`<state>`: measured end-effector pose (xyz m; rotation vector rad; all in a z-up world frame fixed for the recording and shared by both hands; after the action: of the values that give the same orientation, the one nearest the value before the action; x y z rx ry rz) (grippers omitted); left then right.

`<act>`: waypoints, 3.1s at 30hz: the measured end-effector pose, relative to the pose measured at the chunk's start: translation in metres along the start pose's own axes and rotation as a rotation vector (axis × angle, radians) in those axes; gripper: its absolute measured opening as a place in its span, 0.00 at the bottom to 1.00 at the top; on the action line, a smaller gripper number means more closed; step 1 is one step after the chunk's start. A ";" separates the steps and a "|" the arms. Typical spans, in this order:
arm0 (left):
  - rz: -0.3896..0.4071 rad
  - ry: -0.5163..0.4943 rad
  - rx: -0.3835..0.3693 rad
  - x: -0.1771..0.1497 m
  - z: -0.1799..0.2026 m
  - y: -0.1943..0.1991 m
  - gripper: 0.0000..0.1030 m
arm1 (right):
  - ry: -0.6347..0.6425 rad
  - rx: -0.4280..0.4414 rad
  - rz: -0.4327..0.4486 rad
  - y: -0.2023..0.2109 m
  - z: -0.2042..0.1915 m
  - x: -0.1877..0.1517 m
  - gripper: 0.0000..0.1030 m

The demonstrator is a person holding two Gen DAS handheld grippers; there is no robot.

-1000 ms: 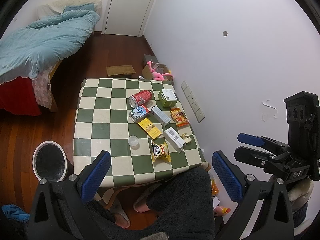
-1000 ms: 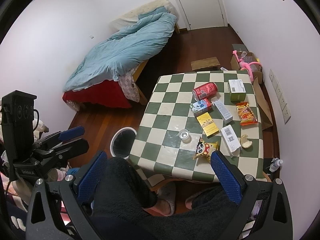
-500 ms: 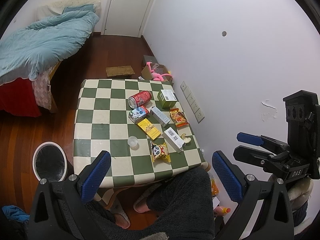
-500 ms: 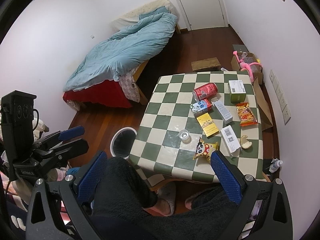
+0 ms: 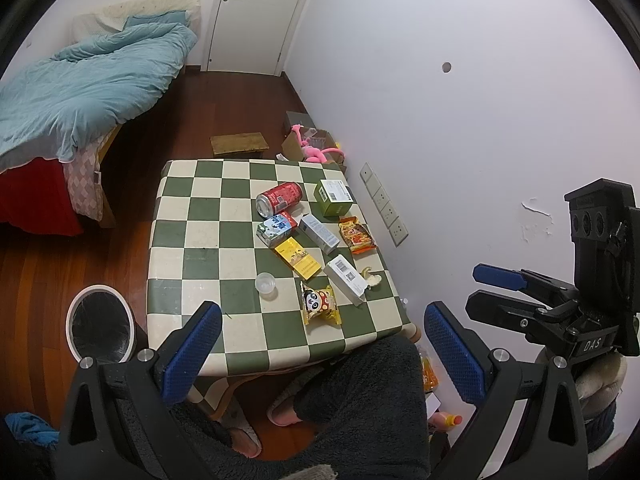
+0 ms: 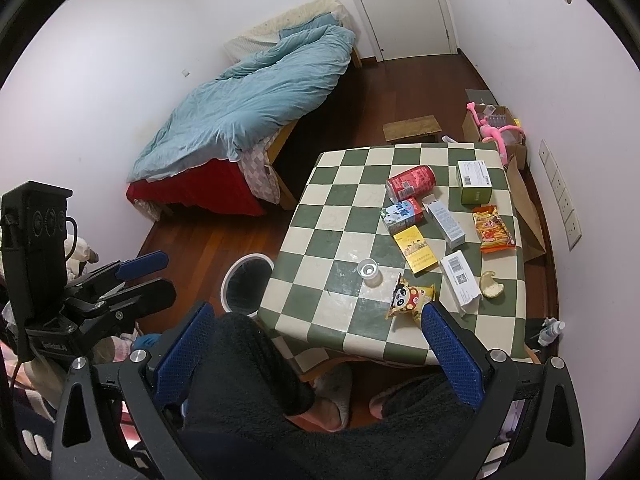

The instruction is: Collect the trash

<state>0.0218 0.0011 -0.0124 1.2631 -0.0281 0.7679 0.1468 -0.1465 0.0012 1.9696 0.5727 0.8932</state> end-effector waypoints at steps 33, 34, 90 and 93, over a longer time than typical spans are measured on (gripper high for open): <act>0.006 -0.006 -0.001 0.002 0.002 0.006 1.00 | 0.002 0.000 0.002 0.000 0.001 -0.001 1.00; 0.005 -0.006 0.000 0.002 0.003 0.006 1.00 | 0.001 0.001 0.002 0.000 0.000 0.000 1.00; -0.377 0.091 0.381 0.028 -0.089 -0.363 0.35 | -0.357 -0.353 -0.278 -0.314 0.244 0.025 0.63; -0.368 0.094 0.383 0.027 -0.088 -0.363 0.35 | -0.317 -0.401 -0.272 -0.314 0.239 0.023 0.56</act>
<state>0.2015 0.0573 -0.3359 1.5357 0.4351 0.5242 0.3296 -0.0960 -0.3456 1.5798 0.4246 0.4695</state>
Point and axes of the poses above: each gripper's, at about its wrist camera, not at the fingertips, and y roughly against the way its jaws point, z to its right, x to its top, the point moved 3 cm from there along -y, roughly the way its jaws point, and after that the axes turned 11 degrees about -z, right-handed, at the moved point
